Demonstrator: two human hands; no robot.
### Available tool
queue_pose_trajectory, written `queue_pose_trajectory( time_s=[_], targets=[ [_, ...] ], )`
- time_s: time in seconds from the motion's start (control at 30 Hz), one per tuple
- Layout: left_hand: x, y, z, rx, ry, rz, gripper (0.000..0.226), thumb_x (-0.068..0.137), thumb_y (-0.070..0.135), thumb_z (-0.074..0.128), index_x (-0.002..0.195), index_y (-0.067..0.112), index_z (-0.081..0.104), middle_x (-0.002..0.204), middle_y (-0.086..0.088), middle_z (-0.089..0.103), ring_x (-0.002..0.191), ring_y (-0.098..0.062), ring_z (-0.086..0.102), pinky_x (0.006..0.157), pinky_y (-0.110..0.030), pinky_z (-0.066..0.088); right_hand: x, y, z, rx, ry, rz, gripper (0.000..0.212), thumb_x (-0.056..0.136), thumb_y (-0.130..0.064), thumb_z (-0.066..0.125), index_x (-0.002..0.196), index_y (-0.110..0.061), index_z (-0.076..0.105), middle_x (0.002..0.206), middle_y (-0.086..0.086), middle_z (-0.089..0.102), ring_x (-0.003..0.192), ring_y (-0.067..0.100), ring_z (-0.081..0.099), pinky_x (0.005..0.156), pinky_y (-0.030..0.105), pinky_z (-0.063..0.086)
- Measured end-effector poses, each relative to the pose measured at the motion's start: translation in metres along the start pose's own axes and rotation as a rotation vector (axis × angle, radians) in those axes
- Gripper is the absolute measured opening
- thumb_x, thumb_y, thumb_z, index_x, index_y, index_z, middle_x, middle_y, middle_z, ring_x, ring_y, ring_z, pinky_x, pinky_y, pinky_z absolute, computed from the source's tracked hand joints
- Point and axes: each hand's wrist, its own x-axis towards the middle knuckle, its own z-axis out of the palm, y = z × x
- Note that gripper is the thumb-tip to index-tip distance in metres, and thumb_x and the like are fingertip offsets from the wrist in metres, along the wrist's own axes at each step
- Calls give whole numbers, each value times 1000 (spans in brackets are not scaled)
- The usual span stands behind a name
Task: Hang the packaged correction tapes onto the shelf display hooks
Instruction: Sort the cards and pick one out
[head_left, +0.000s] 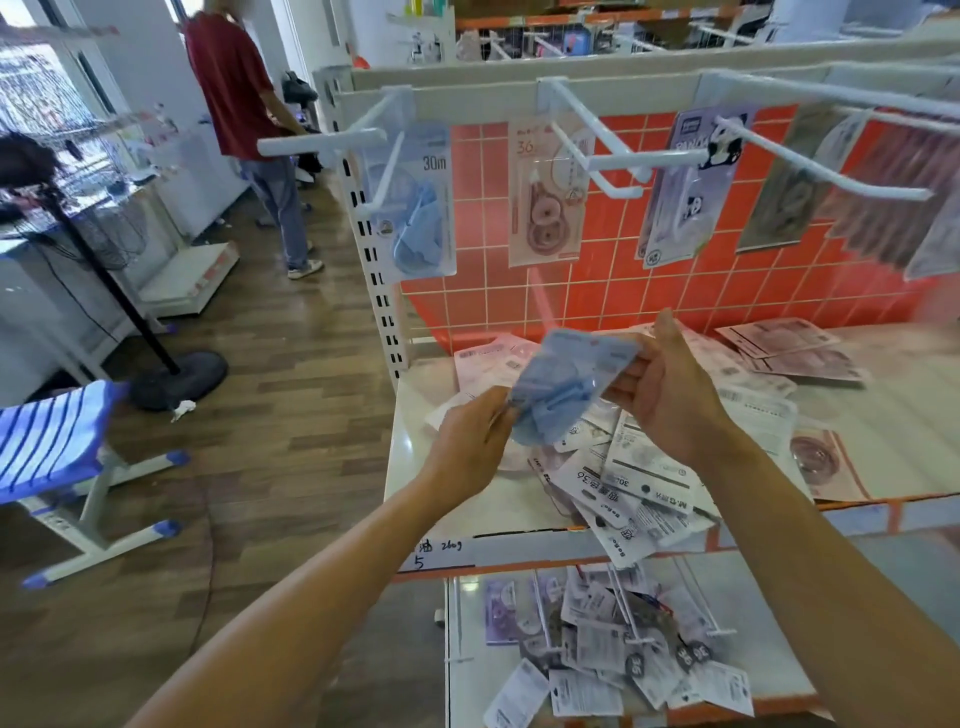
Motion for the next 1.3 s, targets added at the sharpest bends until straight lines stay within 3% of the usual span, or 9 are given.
queue_pose_trajectory(
  time_s=[0.17, 0.27, 0.37, 0.6, 0.67, 0.8, 0.9, 1.03, 1.3],
  targets=[
    [-4, -7, -7, -245, 0, -146, 33, 96, 37, 47, 93, 7, 59, 90, -13, 64, 83, -32, 57, 74, -51, 48, 1, 0, 19, -161, -41, -112, 22, 98, -13, 47, 105, -14, 67, 94, 4, 74, 88, 20, 70, 73, 29, 56],
    [-9, -7, -12, -361, -18, -202, 49, 83, 53, 48, 95, 6, 59, 96, -19, 62, 81, -27, 56, 77, -54, 48, 3, -1, 33, -181, 5, -156, 20, 97, -10, 49, 99, -15, 68, 85, -2, 74, 79, 14, 69, 67, 26, 56],
    [-14, -5, -17, -465, -27, -250, 34, 84, 50, 52, 91, 19, 62, 98, -18, 65, 84, -28, 58, 80, -53, 50, 5, -4, 47, -181, 16, -175, 21, 97, -8, 48, 98, -16, 68, 85, -5, 73, 78, 12, 69, 68, 29, 58],
    [-26, 2, -40, -487, 62, -144, 18, 93, 33, 58, 109, 24, 59, 98, 3, 68, 94, -16, 66, 80, -35, 55, 3, -16, 81, -178, -31, -238, 25, 98, -7, 48, 98, -20, 69, 92, -3, 73, 86, 16, 68, 74, 34, 57],
    [-30, 4, -47, -443, 64, -108, 30, 86, 30, 70, 111, 28, 53, 99, 9, 66, 91, -7, 66, 74, -28, 55, 1, -23, 90, -182, -39, -278, 24, 97, -9, 49, 100, -20, 69, 97, 3, 71, 90, 22, 66, 84, 45, 56],
    [-40, 2, -58, -442, 110, -62, 59, 70, 40, 79, 120, 25, 52, 106, 6, 67, 94, -15, 68, 76, -34, 58, -8, -39, 106, -174, -83, -364, 18, 92, -17, 54, 102, -22, 69, 105, 7, 70, 102, 32, 64, 92, 55, 51],
    [-46, 3, -68, -416, 154, -27, 48, 71, 37, 80, 112, 28, 57, 102, 5, 70, 91, -17, 69, 77, -37, 59, -16, -50, 116, -212, -112, -432, 18, 89, -19, 55, 100, -26, 67, 101, -2, 71, 102, 28, 65, 91, 52, 52],
    [-52, 10, -83, -408, 216, 10, 40, 70, 29, 80, 104, 31, 59, 96, 13, 72, 86, -10, 70, 73, -23, 56, -26, -59, 127, -202, -155, -506, 21, 87, -18, 55, 91, -32, 70, 92, -12, 72, 93, 18, 66, 87, 44, 56],
    [-54, 20, -101, -368, 284, 89, 42, 69, 25, 80, 102, 32, 55, 92, 29, 69, 82, 1, 68, 71, -14, 53, -34, -73, 144, -370, -172, -671, 15, 91, -17, 52, 100, -22, 63, 87, -22, 68, 89, 8, 66, 79, 38, 59]
  ],
)
